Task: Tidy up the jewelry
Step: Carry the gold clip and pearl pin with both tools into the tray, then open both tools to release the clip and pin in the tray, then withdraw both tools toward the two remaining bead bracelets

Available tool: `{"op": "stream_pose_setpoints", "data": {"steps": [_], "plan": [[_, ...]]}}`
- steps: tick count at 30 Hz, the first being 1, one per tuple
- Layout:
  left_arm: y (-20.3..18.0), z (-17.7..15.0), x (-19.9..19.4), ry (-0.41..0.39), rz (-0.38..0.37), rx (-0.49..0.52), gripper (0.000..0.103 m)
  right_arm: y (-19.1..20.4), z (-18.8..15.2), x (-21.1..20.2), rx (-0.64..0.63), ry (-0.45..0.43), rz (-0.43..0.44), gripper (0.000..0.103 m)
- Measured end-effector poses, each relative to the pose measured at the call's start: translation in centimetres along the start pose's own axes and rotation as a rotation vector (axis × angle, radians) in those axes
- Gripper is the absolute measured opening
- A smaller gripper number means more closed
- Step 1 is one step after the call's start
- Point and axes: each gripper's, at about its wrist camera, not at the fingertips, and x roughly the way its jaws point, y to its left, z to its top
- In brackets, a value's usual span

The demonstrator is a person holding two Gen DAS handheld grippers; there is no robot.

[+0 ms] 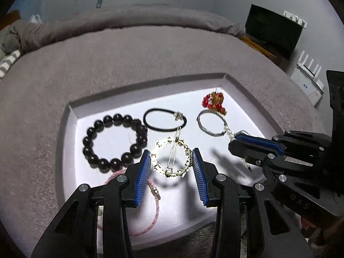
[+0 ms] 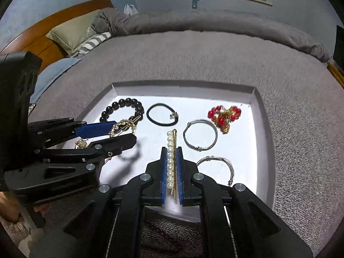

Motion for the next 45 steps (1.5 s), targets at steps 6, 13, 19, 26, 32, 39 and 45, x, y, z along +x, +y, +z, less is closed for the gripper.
{"op": "stream_pose_setpoints", "data": {"steps": [6,13,19,26,32,39,45], "plan": [[-0.9,-0.3,0.9,0.034,-0.015,0.043,0.041,-0.4,-0.2,1.4,0.015,0.061,0.013,0.008],[-0.7,-0.5,1.7,0.059,-0.009,0.049,0.041,-0.5,-0.4,1.7,0.011,0.083,0.006,0.008],[-0.9,-0.4,1.7,0.058,-0.009,0.046,0.041,-0.7,-0.4,1.6,0.012,0.084,0.008,0.008],[-0.5,-0.5,1.5,0.051,-0.01,0.029,0.045,-0.7,-0.3,1.8,0.012,0.087,0.008,0.008],[-0.4,-0.4,0.3,0.025,-0.005,0.022,0.045,-0.8,-0.4,1.5,0.026,0.085,0.011,0.01],[0.3,-1.3,-3.0,-0.052,-0.017,-0.005,0.046,-1.1,-0.8,0.2,0.043,0.057,0.022,0.011],[0.6,-2.4,-5.0,-0.087,0.018,-0.01,0.051,-1.5,-1.4,-2.2,0.056,0.0,0.0,0.03]]}}
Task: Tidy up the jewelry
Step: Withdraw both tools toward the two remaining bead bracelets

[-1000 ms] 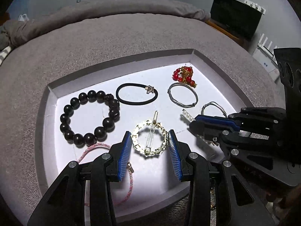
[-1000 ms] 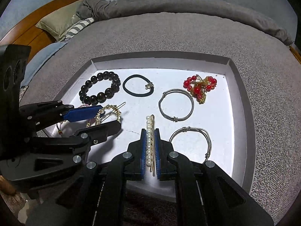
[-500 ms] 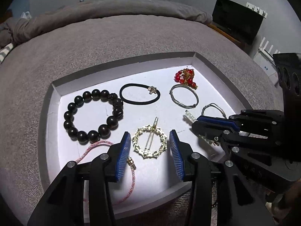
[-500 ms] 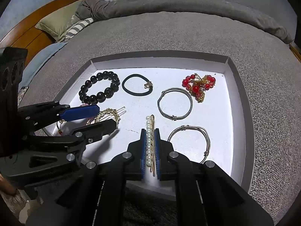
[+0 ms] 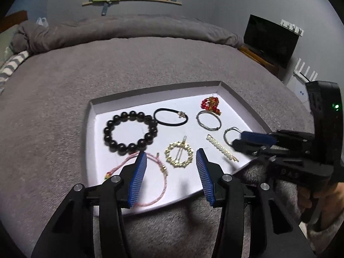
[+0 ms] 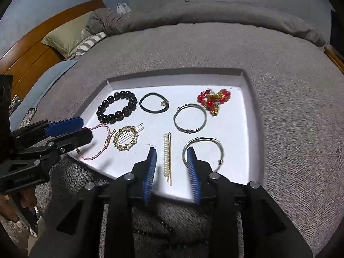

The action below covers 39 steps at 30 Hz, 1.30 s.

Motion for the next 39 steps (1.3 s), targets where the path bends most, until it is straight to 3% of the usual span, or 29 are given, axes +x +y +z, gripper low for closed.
{"op": "stream_pose_setpoints", "data": {"steps": [1,3,6,9,11,14,18,24,27,39], "plan": [[0.0,-0.1,-0.3,-0.006,0.014,0.001,0.053,0.0,-0.1,-0.4,-0.001,-0.01,-0.005,0.031],[0.0,-0.2,-0.8,-0.016,0.025,-0.001,0.057,0.0,-0.3,-1.4,-0.002,-0.037,-0.017,0.046],[0.1,-0.4,-1.4,-0.028,0.035,-0.008,0.06,-0.1,-0.6,-2.6,-0.005,-0.068,-0.034,0.053],[0.0,-0.5,-2.0,-0.042,0.048,-0.009,0.061,-0.4,-0.9,-3.8,0.004,-0.1,-0.053,0.069],[-0.1,-0.6,-2.3,-0.05,0.049,-0.012,0.061,-0.7,-1.1,-4.5,0.012,-0.12,-0.062,0.074],[-0.4,-0.7,-2.8,-0.069,0.079,0.006,0.075,-1.1,-1.5,-5.2,0.018,-0.137,-0.08,0.081],[-0.6,-1.0,-3.3,-0.084,0.088,0.002,0.081,-1.4,-2.1,-6.0,0.021,-0.164,-0.106,0.095],[-0.5,-1.4,-4.0,-0.094,0.111,-0.012,0.087,-1.7,-2.7,-6.9,0.041,-0.184,-0.126,0.097],[-0.6,-1.6,-4.5,-0.113,0.146,-0.01,0.095,-1.8,-3.0,-7.4,0.041,-0.198,-0.136,0.097],[-2.5,-2.9,-6.0,-0.129,0.128,0.007,0.096,-2.8,-5.6,-9.0,0.024,-0.201,-0.176,0.097]]}}
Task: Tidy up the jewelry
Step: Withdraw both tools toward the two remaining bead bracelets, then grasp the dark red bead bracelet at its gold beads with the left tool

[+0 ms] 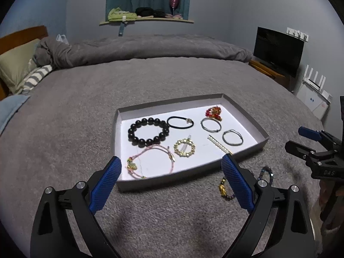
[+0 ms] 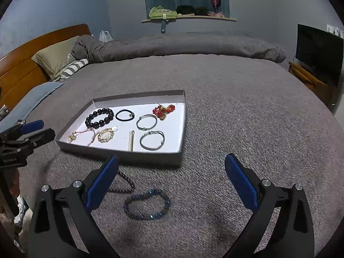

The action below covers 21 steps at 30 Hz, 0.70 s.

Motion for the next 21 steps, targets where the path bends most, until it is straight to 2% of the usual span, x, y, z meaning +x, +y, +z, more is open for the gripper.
{"op": "stream_pose_setpoints", "data": {"steps": [5,12,18,21], "plan": [[-1.8,-1.8,0.3,0.026,0.018,0.078,0.096,-0.9,-1.1,-0.6,-0.013,0.004,-0.024,0.097],[-4.5,-4.7,2.6,0.118,-0.028,0.136,0.096,-1.7,-3.1,-0.1,-0.015,0.044,-0.008,0.097],[-5.4,-5.3,4.4,0.143,-0.054,0.11,0.096,-1.8,-4.6,0.3,-0.026,0.075,0.018,0.097],[-5.4,-5.3,4.9,0.154,-0.033,0.098,0.095,-1.7,-5.1,0.4,-0.033,0.082,0.031,0.097]]}}
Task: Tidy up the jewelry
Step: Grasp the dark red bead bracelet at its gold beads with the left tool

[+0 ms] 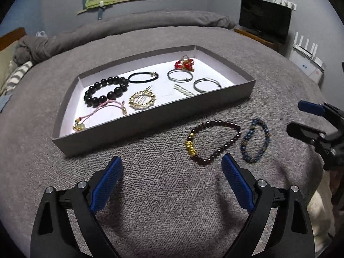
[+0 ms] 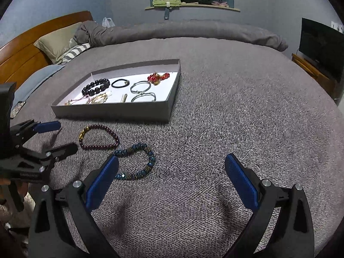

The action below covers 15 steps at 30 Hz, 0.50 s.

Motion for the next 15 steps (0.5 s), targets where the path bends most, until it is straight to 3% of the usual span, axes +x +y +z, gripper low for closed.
{"op": "stream_pose_setpoints", "data": {"steps": [7,9,15], "plan": [[-0.2,0.3,0.3,-0.01,-0.011,-0.027,0.089,-0.7,-0.6,0.2,0.013,0.001,0.015,0.097],[-0.6,0.4,0.6,-0.007,-0.018,-0.017,0.075,-0.7,-0.7,0.2,0.015,0.001,0.022,0.097],[-1.7,0.9,1.4,0.004,0.002,0.007,0.052,-0.3,-0.7,0.5,0.005,0.002,0.039,0.097]]}}
